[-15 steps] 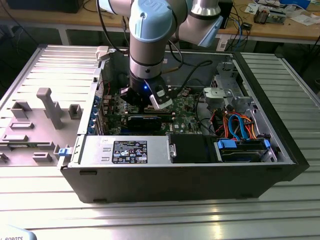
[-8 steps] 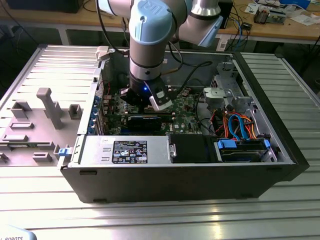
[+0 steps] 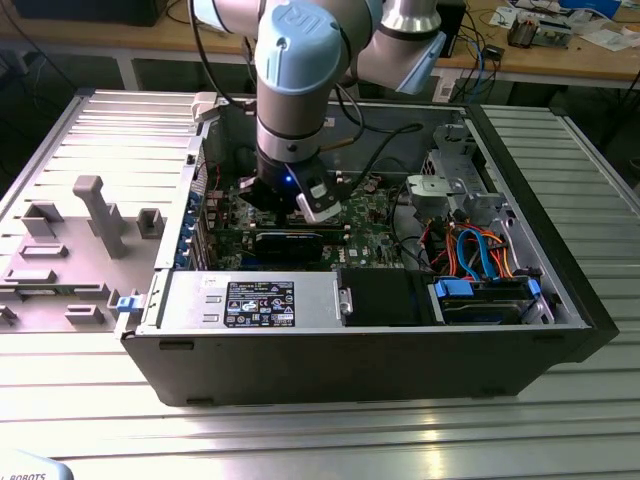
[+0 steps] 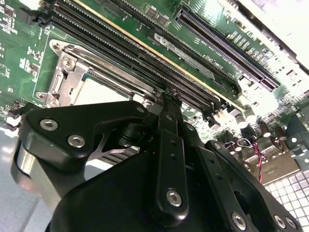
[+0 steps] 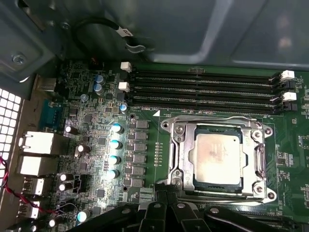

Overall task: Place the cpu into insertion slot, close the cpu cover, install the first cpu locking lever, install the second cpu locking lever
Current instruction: 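Install the second cpu locking lever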

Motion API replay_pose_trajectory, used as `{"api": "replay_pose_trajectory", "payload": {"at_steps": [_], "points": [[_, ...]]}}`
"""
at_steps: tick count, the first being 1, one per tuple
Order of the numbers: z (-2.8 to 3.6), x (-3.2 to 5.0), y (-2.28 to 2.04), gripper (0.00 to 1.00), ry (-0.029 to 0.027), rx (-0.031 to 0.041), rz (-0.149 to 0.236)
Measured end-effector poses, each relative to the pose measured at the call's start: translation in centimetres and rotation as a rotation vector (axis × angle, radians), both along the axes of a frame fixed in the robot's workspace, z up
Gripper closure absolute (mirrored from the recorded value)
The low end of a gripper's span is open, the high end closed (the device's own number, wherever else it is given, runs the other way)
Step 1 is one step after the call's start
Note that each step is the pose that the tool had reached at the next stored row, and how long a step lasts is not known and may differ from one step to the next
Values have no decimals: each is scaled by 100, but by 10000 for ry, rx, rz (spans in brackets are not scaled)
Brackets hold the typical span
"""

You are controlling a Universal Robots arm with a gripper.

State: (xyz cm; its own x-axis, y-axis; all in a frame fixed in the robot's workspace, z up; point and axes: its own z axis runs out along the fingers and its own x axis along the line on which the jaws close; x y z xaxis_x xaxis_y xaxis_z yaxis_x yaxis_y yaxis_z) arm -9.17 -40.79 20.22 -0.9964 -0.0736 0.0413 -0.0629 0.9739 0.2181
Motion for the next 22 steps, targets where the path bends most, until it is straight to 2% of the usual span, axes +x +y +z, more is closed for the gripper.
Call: {"api": "replay_pose_trajectory", "payload": {"at_steps": [6, 9, 12, 15, 20, 22], "points": [[-24, -11, 0, 89, 0, 133, 0], [-31, -18, 1, 89, -2, 154, -3], [-31, -27, 0, 89, -1, 135, 1], [-30, -31, -1, 89, 1, 58, -1], [-17, -34, 1, 89, -4, 63, -1], [33, -37, 1, 89, -2, 58, -1]]}}
